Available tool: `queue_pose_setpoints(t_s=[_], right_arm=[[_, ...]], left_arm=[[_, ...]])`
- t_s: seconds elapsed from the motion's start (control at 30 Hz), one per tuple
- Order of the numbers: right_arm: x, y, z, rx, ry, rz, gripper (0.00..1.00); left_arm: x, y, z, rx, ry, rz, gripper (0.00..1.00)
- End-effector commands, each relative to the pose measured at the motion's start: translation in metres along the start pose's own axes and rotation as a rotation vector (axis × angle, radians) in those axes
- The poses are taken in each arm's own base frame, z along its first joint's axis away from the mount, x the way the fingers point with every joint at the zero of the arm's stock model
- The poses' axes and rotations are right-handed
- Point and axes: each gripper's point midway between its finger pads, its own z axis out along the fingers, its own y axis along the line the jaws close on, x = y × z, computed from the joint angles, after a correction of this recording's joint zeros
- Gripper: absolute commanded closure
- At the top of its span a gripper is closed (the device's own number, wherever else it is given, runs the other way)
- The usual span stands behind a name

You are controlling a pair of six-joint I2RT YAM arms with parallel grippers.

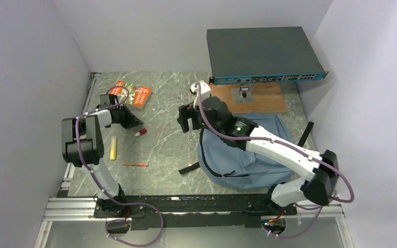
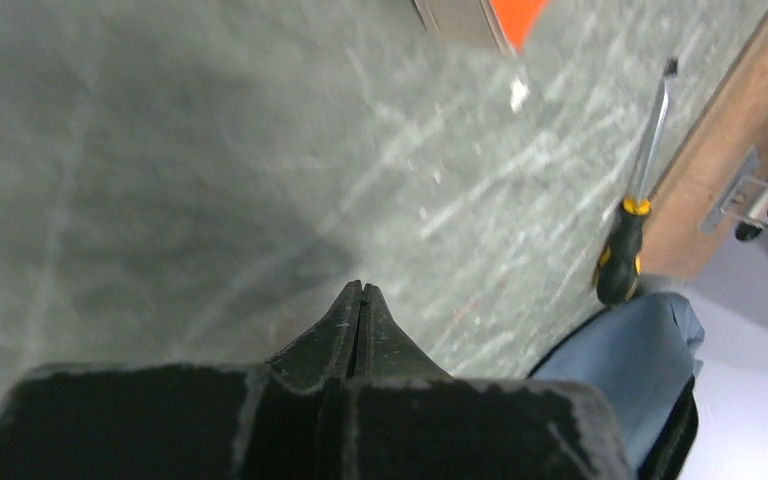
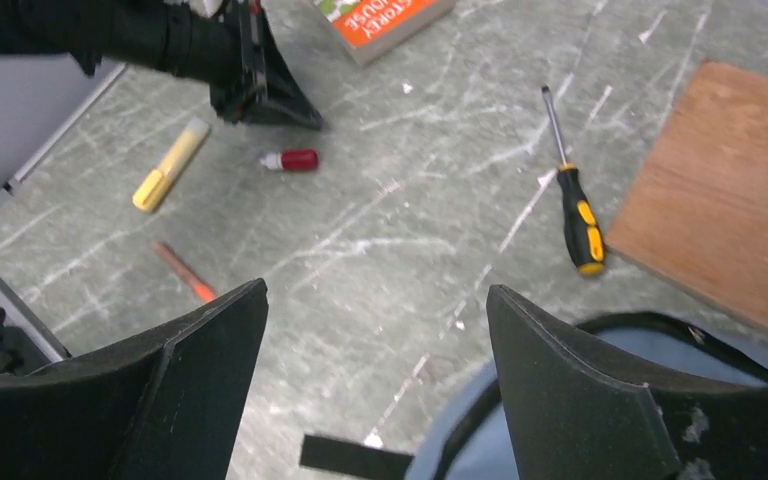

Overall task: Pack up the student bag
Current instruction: Pick up the book at the corner of the board.

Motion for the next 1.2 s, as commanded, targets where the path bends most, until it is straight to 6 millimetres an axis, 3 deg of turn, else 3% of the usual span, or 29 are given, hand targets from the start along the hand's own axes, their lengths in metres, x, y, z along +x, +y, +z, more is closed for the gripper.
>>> queue_pose_setpoints(t_s=[0.0, 0.07, 0.17, 0.37, 0.43, 0.53, 0.63, 0.8, 1.03, 1.17], right_arm=[[-0.036, 0.014, 0.028, 0.023, -0.067, 0.027, 0.17], [-0.042, 0.018, 0.043, 0.040, -0.073, 0.045, 0.17], [-0.048, 0.028, 0.064, 0.024, -0.078, 0.056, 0.17], [-0.052, 0.037, 0.092, 0.020, -0.078, 0.047, 0.17], [-0.054, 0.039, 0.096, 0.017, -0.089, 0.043, 0.17], [-0.054, 0.039, 0.097, 0.006, -0.103, 0.034, 0.17], [-0.043, 0.034, 0.094, 0.007, -0.101, 0.023, 0.16], [-0.027, 0.023, 0.091, -0.013, -0.055, 0.037, 0.16], [-0.032, 0.014, 0.073, -0.044, -0.088, 0.069, 0.16], [-0.033, 0.008, 0.065, -0.052, -0.109, 0.094, 0.16]], left_arm=[[0.015, -0.043, -0.028, 0.152, -0.022, 0.028, 1.00], [0.009, -0.041, -0.037, 0.152, -0.045, 0.020, 0.98], [-0.028, -0.036, -0.050, 0.152, -0.092, -0.022, 0.83], [-0.111, -0.034, -0.066, 0.297, -0.238, -0.230, 0.23], [-0.139, -0.026, -0.065, 0.297, -0.308, -0.267, 0.12], [-0.186, -0.025, -0.064, 0.242, -0.385, -0.227, 0.12], [-0.220, -0.020, -0.060, 0.146, -0.447, -0.154, 0.14], [-0.274, -0.031, -0.063, 0.120, -0.571, -0.073, 0.05], [-0.306, -0.062, -0.022, 0.283, -0.690, -0.077, 0.00], [-0.328, -0.066, 0.008, 0.329, -0.679, -0.117, 0.00]])
